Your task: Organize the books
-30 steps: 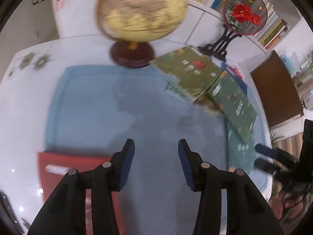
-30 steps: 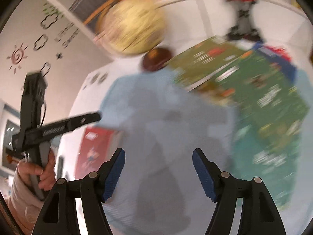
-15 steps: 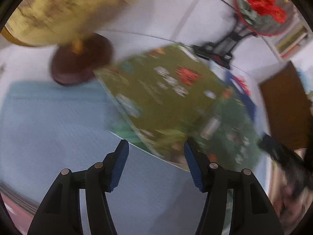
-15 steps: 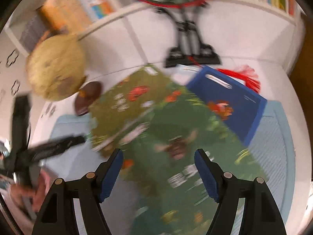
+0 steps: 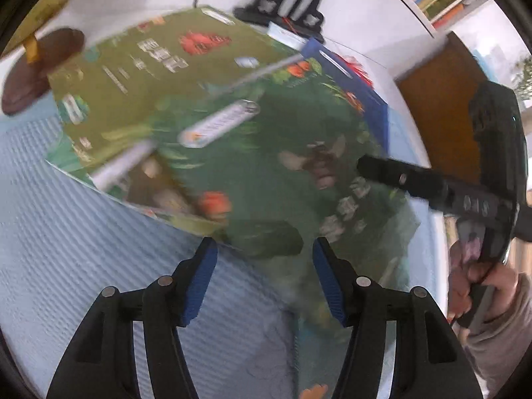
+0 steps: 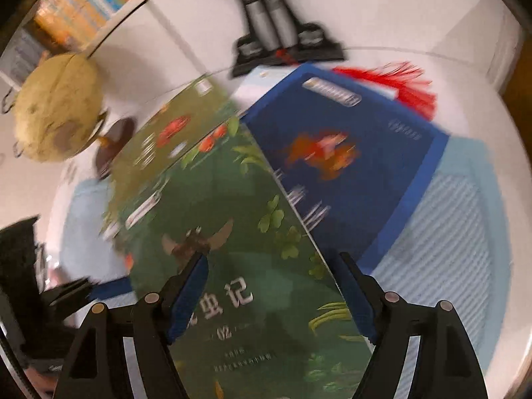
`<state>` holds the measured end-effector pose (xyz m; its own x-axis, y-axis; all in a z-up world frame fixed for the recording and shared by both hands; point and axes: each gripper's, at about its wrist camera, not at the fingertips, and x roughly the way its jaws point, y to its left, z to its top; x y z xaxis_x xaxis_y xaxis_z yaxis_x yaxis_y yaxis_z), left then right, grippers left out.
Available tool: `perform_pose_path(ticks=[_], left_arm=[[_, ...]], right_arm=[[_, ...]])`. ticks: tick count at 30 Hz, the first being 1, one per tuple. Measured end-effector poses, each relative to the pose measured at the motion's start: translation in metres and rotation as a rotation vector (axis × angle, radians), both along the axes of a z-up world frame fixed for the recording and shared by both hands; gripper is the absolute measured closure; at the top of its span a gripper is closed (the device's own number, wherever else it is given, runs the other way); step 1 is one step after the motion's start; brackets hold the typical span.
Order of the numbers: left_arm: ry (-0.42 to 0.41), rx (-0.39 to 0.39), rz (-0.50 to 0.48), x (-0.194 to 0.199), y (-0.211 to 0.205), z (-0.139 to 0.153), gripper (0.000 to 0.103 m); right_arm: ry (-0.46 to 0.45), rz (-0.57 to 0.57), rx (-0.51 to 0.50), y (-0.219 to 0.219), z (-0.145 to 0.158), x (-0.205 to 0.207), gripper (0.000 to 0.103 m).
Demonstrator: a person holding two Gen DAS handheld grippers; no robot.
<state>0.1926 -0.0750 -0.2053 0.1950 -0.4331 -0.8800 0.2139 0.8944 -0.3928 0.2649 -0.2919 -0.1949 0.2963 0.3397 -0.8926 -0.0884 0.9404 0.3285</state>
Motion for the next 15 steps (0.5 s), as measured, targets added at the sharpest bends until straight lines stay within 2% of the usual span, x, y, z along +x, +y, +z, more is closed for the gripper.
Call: perform_pose_path(ticks=[4, 7, 8, 10, 13, 15], left_arm=[[0.007, -0.014, 0.013, -0.018, 0.019, -0.001, 0.045], [0.021, -0.002, 0.012, -0.050, 0.038, 0.001, 0.045], [0.033, 0.000, 0.014, -0.061, 0.044, 0.000, 0.045], [0.056, -0.004, 0.020, -0.087, 0.062, 0.000, 0.045], [0.090, -0.053, 0.020, -0.117, 0.084, -0.003, 0.045], [0.101, -0.087, 0.026, -0.124, 0.094, -0.004, 0.045]], right_arm=[[0.017, 0.030, 0.060, 0.018, 0.001, -0.040, 0.019], [0.076, 0.020, 0.144, 0.029, -0.008, -0.074, 0.014], [0.069, 0.031, 0.177, 0.034, -0.008, -0.093, 0.013], [0.104, 0.058, 0.239, 0.043, -0.010, -0.119, 0.013], [0.170, 0.036, 0.404, 0.039, -0.018, -0.160, 0.014], [0.149, -0.003, 0.460, 0.024, -0.023, -0.180, 0.019]])
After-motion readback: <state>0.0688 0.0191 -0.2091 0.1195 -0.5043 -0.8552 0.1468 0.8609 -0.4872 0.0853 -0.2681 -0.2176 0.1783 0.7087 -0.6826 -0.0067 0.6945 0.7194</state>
